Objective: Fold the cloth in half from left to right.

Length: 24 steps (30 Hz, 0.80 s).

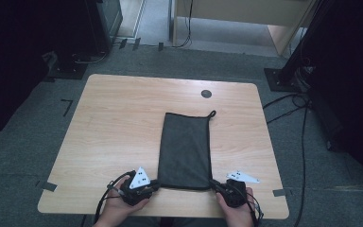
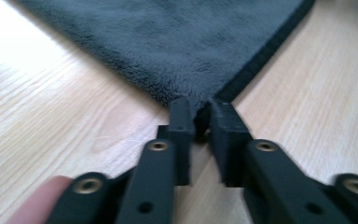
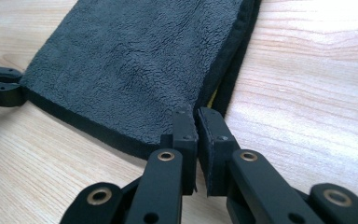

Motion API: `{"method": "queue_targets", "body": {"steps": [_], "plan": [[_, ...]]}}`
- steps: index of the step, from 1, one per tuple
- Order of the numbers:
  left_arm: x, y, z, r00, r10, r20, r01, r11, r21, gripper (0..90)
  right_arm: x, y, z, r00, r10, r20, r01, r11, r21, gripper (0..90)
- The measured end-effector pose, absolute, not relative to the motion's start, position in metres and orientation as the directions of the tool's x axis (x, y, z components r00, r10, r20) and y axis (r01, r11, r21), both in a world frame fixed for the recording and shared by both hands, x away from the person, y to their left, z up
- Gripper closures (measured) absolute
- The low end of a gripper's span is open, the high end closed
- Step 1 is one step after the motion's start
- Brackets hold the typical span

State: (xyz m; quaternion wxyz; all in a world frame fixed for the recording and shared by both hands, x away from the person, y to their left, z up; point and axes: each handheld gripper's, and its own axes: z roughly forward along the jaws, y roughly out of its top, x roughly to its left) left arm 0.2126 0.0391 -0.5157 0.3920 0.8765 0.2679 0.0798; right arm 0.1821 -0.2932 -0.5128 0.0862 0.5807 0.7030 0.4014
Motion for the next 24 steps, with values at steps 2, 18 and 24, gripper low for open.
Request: {"method": "queue_targets", "body": {"steps": [2,18,24], "plan": [[0.213,0.039,-0.515,0.851,0.521,-0.069,0.403,-0.561,0.723,85.0,0.182,-0.293,-0.512,-0.317,0.889,0.330,0.744,0.017,0.668,85.3],[0.218,0.051,-0.512,0.861,0.486,-0.146,0.409,-0.495,0.766,52.9,0.177,-0.300,-0.507,-0.313,0.907,0.282,0.730,0.040,0.682,51.8],[0.227,0.056,-0.508,0.822,0.555,-0.132,0.434,-0.460,0.775,41.8,0.182,-0.305,-0.496,-0.323,0.902,0.286,0.691,0.018,0.723,46.6]]}}
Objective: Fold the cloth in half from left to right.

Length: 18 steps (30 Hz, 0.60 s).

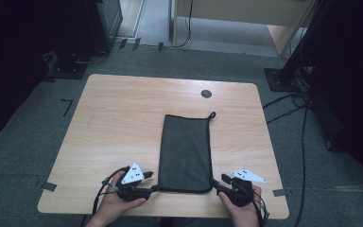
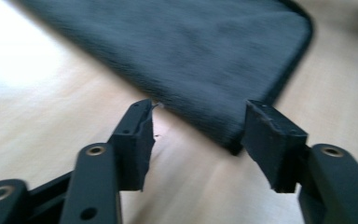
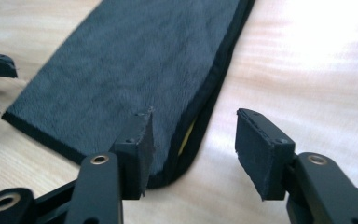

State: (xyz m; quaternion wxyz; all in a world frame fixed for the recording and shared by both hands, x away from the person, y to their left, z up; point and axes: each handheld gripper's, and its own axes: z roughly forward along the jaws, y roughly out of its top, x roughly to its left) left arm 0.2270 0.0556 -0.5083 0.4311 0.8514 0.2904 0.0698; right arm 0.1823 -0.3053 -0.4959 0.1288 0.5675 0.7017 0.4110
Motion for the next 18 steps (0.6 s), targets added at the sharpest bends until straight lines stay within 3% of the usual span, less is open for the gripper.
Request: {"method": "queue_targets", "body": {"steps": [8,18], "plan": [[0.251,0.056,-0.491,0.753,0.618,-0.225,0.503,-0.321,0.802,38.3,0.205,-0.312,-0.474,-0.351,0.892,0.287,0.647,0.010,0.762,42.0],[0.290,0.038,-0.479,0.701,0.689,-0.182,0.522,-0.323,0.789,38.4,0.249,-0.311,-0.451,-0.384,0.894,0.229,0.589,0.046,0.807,39.6]]}}
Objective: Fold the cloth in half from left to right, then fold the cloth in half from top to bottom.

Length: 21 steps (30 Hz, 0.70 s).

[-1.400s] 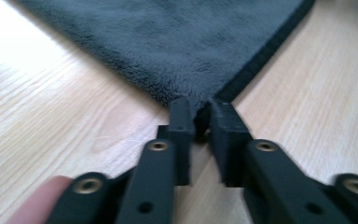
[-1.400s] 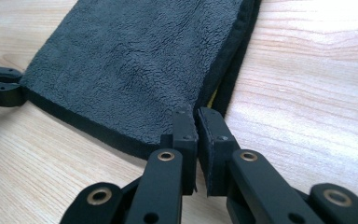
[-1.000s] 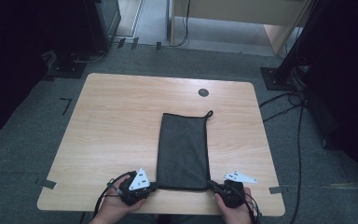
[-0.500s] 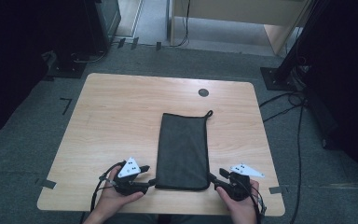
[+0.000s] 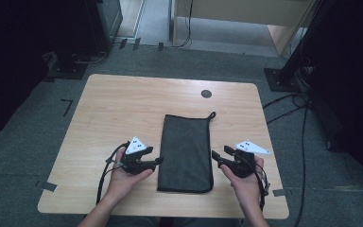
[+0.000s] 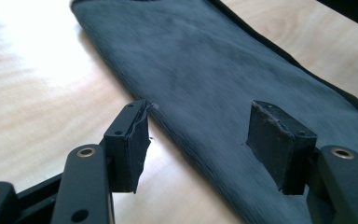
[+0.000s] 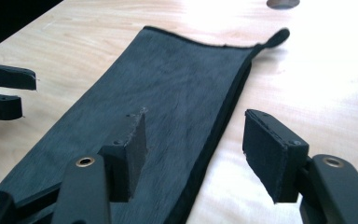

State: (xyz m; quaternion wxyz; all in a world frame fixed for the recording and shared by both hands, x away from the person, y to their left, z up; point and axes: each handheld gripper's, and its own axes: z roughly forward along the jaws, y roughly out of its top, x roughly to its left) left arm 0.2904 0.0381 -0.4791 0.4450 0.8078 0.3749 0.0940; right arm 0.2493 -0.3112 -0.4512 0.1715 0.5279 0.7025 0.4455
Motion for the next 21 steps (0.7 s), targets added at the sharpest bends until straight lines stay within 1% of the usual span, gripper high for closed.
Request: {"method": "queue_targets", "body": {"steps": [3,5,11,13,15,18,21], "plan": [[0.303,0.032,-0.476,0.696,0.700,-0.162,0.517,-0.331,0.789,38.4,0.264,-0.311,-0.449,-0.383,0.892,0.240,0.590,0.036,0.806,39.5],[0.311,0.028,-0.474,0.693,0.699,-0.174,0.526,-0.326,0.786,38.7,0.275,-0.310,-0.449,-0.381,0.889,0.255,0.588,0.020,0.809,39.9],[0.334,0.015,-0.472,0.680,0.718,-0.149,0.520,-0.328,0.789,39.0,0.300,-0.313,-0.449,-0.370,0.893,0.257,0.583,0.008,0.812,40.9],[0.344,0.012,-0.473,0.673,0.724,-0.150,0.526,-0.326,0.786,39.8,0.307,-0.315,-0.449,-0.368,0.896,0.249,0.585,0.014,0.811,44.4],[0.352,0.011,-0.474,0.662,0.735,-0.150,0.532,-0.319,0.785,40.1,0.315,-0.316,-0.449,-0.370,0.898,0.240,0.583,0.023,0.812,44.8],[0.366,0.008,-0.478,0.641,0.751,-0.159,0.545,-0.299,0.783,40.7,0.327,-0.317,-0.449,-0.348,0.915,0.206,0.577,0.036,0.816,46.3],[0.379,0.005,-0.482,0.620,0.767,-0.165,0.559,-0.284,0.779,41.5,0.342,-0.319,-0.454,-0.334,0.918,0.213,0.581,0.022,0.814,48.5]]}}
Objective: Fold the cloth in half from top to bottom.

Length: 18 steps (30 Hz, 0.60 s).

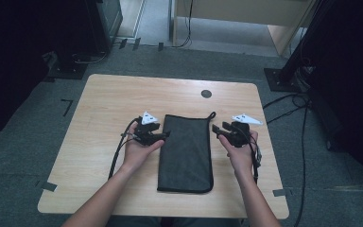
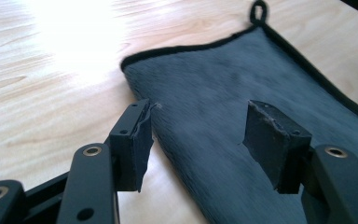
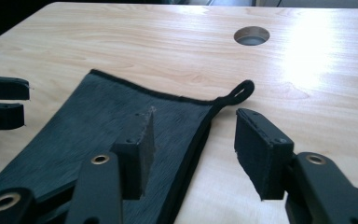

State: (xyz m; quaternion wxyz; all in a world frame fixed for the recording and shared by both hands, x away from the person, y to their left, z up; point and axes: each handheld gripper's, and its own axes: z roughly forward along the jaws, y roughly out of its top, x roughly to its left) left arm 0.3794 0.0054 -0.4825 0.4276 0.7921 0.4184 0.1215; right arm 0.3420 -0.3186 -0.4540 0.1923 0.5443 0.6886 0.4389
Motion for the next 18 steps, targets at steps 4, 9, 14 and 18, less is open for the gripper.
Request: {"method": "queue_targets", "body": {"steps": [4,9,14,18], "plan": [[0.393,0.002,-0.487,0.589,0.791,-0.167,0.572,-0.263,0.777,42.3,0.366,-0.315,-0.465,-0.318,0.922,0.219,0.608,0.021,0.794,50.9],[0.408,0.000,-0.492,0.553,0.812,-0.185,0.598,-0.233,0.766,44.2,0.392,-0.305,-0.481,-0.311,0.924,0.223,0.659,0.040,0.751,50.6],[0.419,0.000,-0.499,0.532,0.824,-0.195,0.624,-0.226,0.748,44.8,0.409,-0.300,-0.501,-0.274,0.934,0.229,0.700,0.030,0.713,50.2],[0.425,0.000,-0.502,0.531,0.826,-0.190,0.631,-0.235,0.739,47.6,0.414,-0.300,-0.510,-0.274,0.930,0.247,0.694,0.014,0.720,49.8]]}}
